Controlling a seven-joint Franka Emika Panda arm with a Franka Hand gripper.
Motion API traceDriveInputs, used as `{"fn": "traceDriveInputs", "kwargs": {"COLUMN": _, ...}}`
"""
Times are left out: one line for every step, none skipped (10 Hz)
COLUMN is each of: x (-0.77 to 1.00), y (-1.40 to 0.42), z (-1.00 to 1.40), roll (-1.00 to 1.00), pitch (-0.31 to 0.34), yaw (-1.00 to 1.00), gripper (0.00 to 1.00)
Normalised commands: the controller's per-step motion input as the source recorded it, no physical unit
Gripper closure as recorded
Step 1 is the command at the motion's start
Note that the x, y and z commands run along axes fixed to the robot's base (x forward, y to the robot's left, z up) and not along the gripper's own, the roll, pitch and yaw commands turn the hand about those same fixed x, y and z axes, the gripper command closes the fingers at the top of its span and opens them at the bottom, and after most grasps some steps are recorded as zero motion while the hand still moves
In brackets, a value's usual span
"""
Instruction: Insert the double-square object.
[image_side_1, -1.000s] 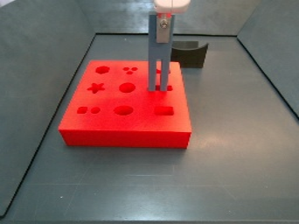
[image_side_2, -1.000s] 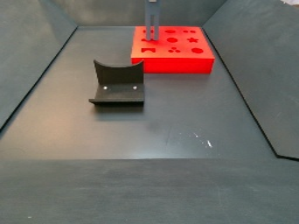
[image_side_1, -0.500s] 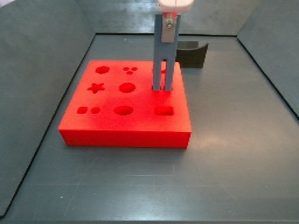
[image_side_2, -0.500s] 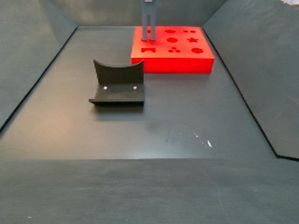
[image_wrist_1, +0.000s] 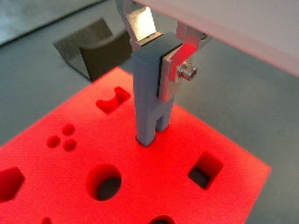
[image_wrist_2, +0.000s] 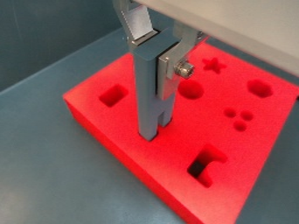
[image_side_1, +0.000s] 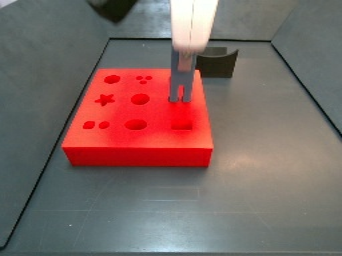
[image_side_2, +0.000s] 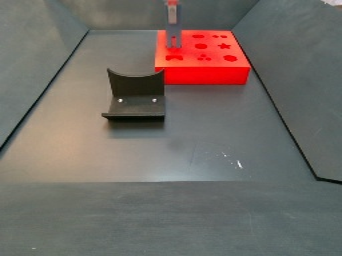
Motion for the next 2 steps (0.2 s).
{"fn": "traceDriveInputs", "kwargs": {"x": -0.07, "y": 0.00, "z": -0.03, "roll": -0.11, "pitch": -0.057, "yaw": 0.00, "gripper": 1.00}}
{"fn": "traceDriveInputs", "kwargs": {"x": 0.00, "y": 0.03, "z": 0.00, "roll": 0.00, "pitch": 0.000, "yaw": 0.00, "gripper": 1.00}}
